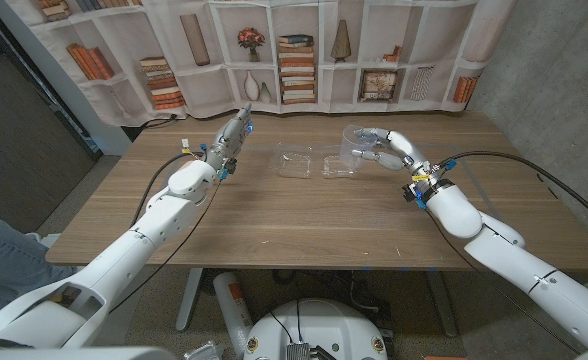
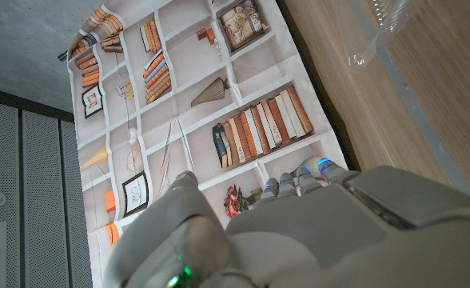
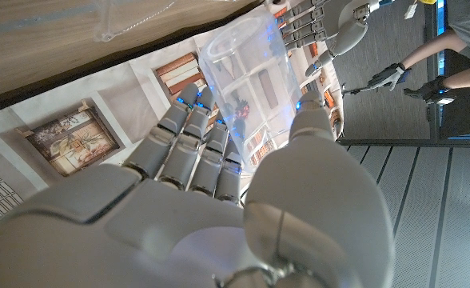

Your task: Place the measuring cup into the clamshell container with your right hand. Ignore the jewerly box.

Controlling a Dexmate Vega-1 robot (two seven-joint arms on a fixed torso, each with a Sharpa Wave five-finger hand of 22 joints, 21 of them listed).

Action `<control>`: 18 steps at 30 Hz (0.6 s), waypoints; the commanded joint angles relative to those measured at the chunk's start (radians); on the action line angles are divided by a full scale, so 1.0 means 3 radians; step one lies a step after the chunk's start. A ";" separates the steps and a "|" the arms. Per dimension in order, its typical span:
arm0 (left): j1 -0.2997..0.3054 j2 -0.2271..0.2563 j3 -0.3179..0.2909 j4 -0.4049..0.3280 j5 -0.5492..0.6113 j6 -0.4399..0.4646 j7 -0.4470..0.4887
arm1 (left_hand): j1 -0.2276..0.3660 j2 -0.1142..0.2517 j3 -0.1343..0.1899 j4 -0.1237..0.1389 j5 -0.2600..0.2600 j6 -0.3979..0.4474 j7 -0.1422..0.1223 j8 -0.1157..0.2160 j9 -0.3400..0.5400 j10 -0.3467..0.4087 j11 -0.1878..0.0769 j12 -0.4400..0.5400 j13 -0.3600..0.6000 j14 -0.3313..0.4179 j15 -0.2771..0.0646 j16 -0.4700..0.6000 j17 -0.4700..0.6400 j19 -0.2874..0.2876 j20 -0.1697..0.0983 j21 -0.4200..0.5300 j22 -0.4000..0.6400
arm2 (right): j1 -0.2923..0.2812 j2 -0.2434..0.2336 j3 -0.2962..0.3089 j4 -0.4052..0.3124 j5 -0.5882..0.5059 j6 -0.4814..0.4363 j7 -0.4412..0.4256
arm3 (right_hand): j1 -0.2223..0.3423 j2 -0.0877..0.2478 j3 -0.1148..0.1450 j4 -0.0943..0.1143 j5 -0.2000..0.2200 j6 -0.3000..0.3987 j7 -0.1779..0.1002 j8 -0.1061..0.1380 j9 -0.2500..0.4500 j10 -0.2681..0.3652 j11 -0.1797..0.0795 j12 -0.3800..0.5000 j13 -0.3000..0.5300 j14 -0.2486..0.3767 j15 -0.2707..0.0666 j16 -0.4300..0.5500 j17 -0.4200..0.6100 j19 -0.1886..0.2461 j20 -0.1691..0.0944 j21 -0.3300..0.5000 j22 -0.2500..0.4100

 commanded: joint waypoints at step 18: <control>0.0009 0.0045 -0.0046 0.0014 -0.0020 -0.0038 -0.0038 | 0.0013 0.0024 -0.0019 -0.0004 -0.0003 -0.0037 -0.0005 0.0013 0.0017 -0.0153 0.0003 0.0007 0.0016 -0.0486 0.0014 -0.0002 0.0006 -0.0783 -0.0048 0.0005 0.0010 | 0.0316 0.0091 -0.0189 0.0125 -0.0022 -0.0095 0.0092 | 0.0323 0.0342 0.0116 0.0082 -0.0052 0.0216 -0.0152 0.0017 0.0020 0.0059 -0.0003 -0.0003 0.0009 0.0055 -0.0438 -0.0013 0.0007 0.0024 -0.0264 -0.0017 0.0018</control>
